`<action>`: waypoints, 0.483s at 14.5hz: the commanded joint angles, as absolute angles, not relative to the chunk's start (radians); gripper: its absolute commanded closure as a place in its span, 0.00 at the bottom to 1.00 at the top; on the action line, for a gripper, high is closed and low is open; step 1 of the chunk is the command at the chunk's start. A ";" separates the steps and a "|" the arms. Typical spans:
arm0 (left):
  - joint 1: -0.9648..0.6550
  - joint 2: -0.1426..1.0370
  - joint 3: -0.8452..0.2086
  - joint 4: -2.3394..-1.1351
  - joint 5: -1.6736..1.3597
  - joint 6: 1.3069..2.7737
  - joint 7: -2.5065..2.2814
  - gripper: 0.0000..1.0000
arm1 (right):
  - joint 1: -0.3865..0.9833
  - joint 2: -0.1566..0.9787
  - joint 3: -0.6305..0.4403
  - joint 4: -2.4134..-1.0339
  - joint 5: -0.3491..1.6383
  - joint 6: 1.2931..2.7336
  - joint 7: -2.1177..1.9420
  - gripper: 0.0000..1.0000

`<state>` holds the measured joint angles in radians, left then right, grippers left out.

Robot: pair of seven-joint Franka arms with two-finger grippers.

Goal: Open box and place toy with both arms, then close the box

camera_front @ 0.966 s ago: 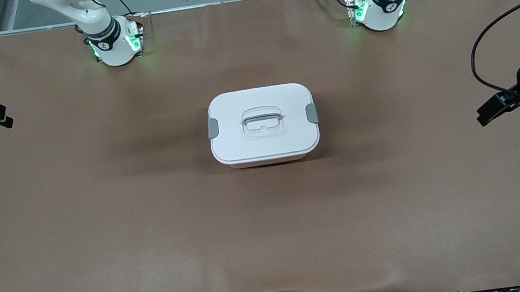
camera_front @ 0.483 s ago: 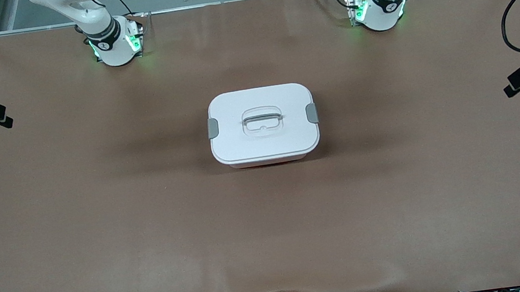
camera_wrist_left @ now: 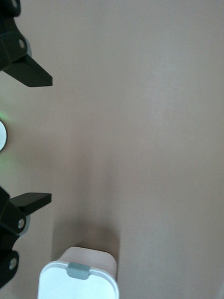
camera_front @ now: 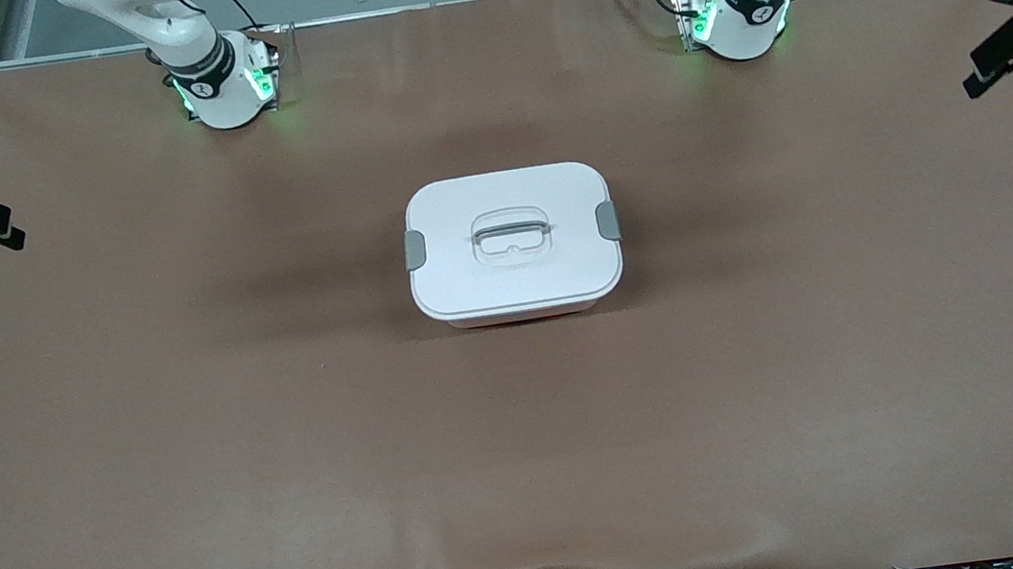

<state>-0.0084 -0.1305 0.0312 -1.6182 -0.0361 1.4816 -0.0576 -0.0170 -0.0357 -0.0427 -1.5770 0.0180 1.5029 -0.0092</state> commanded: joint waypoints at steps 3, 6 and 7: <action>-0.021 -0.157 0.003 -1.664 0.034 1.509 0.026 0.00 | -0.018 -0.028 -0.041 -1.560 0.008 1.497 0.006 0.00; -0.023 -0.080 0.006 -1.599 0.023 1.525 0.017 0.00 | -0.018 -0.028 -0.041 -1.560 0.008 1.497 0.006 0.00; -0.023 -0.066 0.011 -1.589 0.020 1.526 0.018 0.00 | -0.018 -0.028 -0.041 -1.560 0.008 1.497 0.006 0.00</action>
